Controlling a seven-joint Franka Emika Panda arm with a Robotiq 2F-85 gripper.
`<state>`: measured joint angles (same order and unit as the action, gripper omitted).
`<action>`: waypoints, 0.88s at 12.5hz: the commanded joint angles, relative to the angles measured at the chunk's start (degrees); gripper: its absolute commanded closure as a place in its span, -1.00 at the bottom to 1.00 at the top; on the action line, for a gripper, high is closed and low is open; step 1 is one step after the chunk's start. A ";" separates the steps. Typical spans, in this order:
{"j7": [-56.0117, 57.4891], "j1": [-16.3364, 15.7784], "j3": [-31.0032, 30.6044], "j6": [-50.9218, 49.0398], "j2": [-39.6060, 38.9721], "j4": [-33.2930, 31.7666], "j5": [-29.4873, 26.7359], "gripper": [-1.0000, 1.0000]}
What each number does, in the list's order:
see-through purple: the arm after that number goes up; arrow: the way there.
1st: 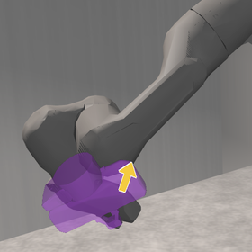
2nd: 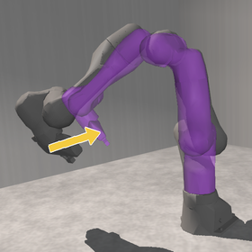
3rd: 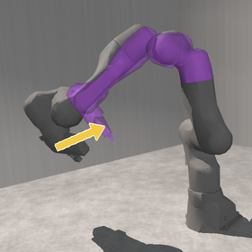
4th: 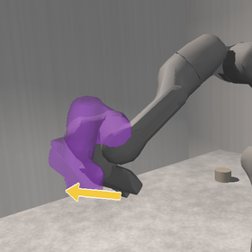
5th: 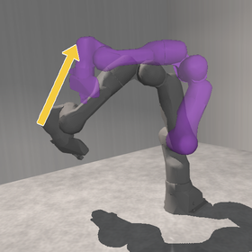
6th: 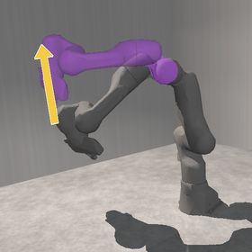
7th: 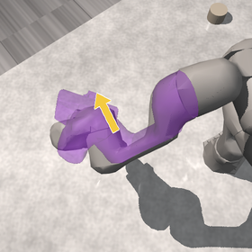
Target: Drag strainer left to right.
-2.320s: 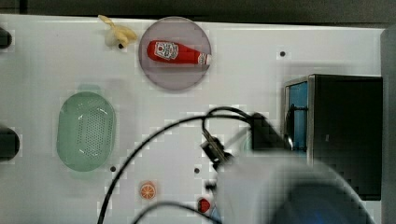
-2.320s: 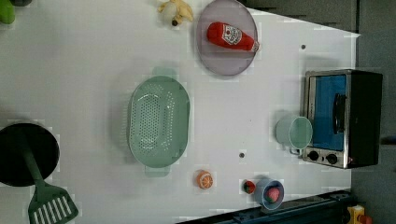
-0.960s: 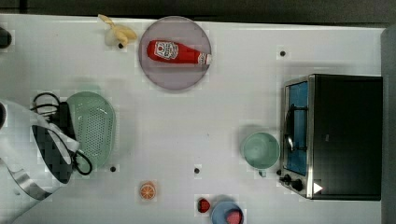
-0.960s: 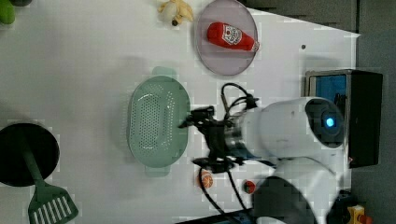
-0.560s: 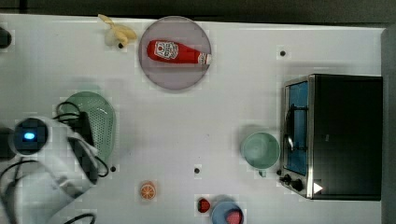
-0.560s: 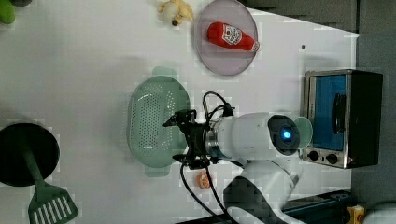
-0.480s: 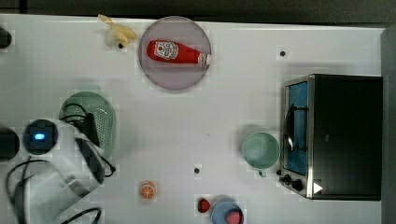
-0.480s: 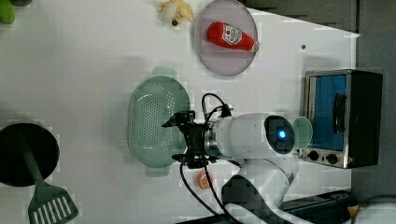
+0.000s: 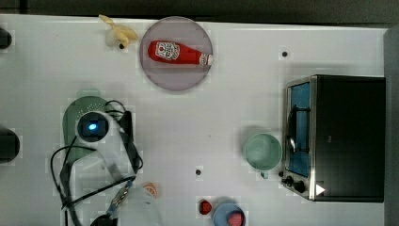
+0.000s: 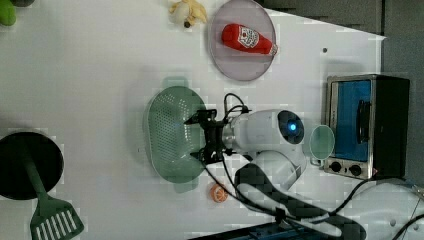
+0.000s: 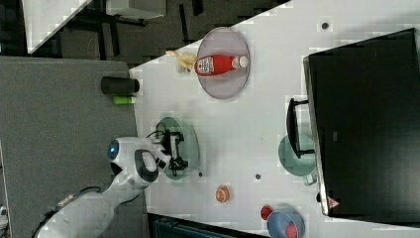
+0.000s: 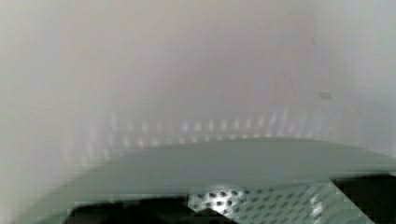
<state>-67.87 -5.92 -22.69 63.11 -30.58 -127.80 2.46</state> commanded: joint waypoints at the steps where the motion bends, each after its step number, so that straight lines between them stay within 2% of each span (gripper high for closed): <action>1: -3.98 -1.47 0.09 1.19 1.35 0.99 -0.02 -1.00; 6: -3.97 -0.81 4.24 1.22 2.19 -0.24 0.03 -1.00; 11: -0.38 2.22 6.58 1.24 5.50 -4.17 0.04 -1.00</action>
<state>-68.99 -6.11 -16.04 64.74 -27.14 -131.83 2.31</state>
